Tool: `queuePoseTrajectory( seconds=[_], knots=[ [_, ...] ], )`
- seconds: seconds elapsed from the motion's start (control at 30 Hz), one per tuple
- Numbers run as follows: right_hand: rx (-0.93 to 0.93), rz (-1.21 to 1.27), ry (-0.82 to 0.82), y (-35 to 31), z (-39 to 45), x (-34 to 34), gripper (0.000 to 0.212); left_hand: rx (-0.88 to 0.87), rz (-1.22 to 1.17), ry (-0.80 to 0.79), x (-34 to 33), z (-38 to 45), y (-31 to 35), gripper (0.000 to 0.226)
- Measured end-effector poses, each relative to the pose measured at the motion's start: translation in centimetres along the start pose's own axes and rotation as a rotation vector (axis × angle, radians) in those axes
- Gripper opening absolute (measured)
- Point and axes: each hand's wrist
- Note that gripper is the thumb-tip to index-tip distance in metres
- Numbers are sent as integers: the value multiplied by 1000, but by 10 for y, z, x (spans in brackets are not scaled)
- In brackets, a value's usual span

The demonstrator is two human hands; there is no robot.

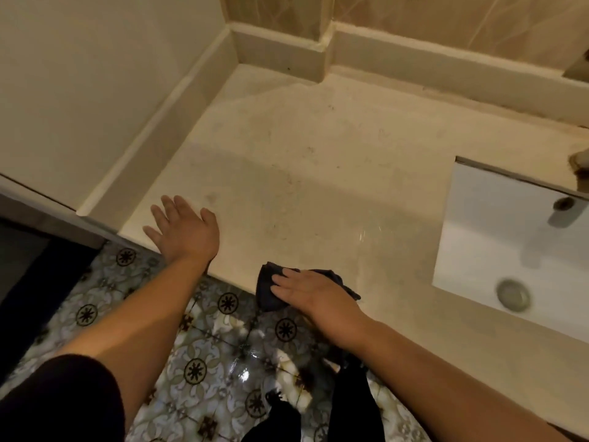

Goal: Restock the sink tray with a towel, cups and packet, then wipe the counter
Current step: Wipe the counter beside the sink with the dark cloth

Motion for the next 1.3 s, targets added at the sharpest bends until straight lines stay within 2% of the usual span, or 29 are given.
queuePoseTrajectory(
  seconds=[0.07, 0.13, 0.2, 0.23, 0.3, 0.4, 0.43, 0.5, 0.57, 0.63, 0.7, 0.77, 0.87, 0.97, 1.03, 1.1, 1.3],
  knots=[
    [-53, 103, 19, -14, -5, -5, 46, -6, 3, -7, 1, -1, 1, 70],
    [-113, 235, 126, -28, -10, -8, 43, -9, 3, -12, 1, -1, 2, 70],
    [-216, 430, 220, -36, -16, -6, 40, -9, -1, -15, 1, -1, 2, 70],
    [-278, 536, 216, -38, -19, -6, 38, -8, 1, -15, 2, -1, 2, 70],
    [-387, 872, 202, -38, -26, -5, 37, -7, 7, -11, 2, -1, 1, 70],
    [-485, 1709, 261, -36, -31, -1, 35, -11, 6, -10, 1, 0, 2, 71],
    [-492, 1901, 301, -30, -34, 5, 36, -12, 6, -6, 1, 1, 3, 71],
    [-453, 2083, 400, -16, -36, 30, 46, -10, 11, 0, -1, 2, 0, 72],
    [-379, 2121, 506, 12, -37, 71, 52, -6, 13, 9, -2, 3, -1, 74],
    [-336, 1975, 604, 49, -36, 125, 38, 1, 21, 19, -3, 3, -1, 74],
    [-359, 1510, 744, 89, -32, 182, 31, 12, 32, 25, -2, 2, 0, 73],
    [-438, 1067, 817, 132, -23, 230, 34, 17, 37, 27, -2, 1, 1, 72],
    [-583, 515, 780, 204, -1, 272, 37, 23, 47, 30, -1, 1, 2, 70],
    [-633, 88, 586, 266, 21, 278, 40, 16, 67, 48, -1, 2, 2, 68],
    [-594, -121, 370, 293, 31, 271, 42, 17, 77, 60, -1, 2, 1, 69],
    [-535, -279, 264, 309, 37, 265, 43, 12, 83, 70, -3, 4, 0, 72],
    [-434, -336, 297, 307, 32, 253, 43, 11, 110, 106, -9, 11, -5, 68]
  ],
)
Point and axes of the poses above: each hand's wrist, its own z-axis towards the middle knuckle, its own x-axis out of the back of the hand, y = z × x, and after that the axes turned 10 degrees about -y, right-handed
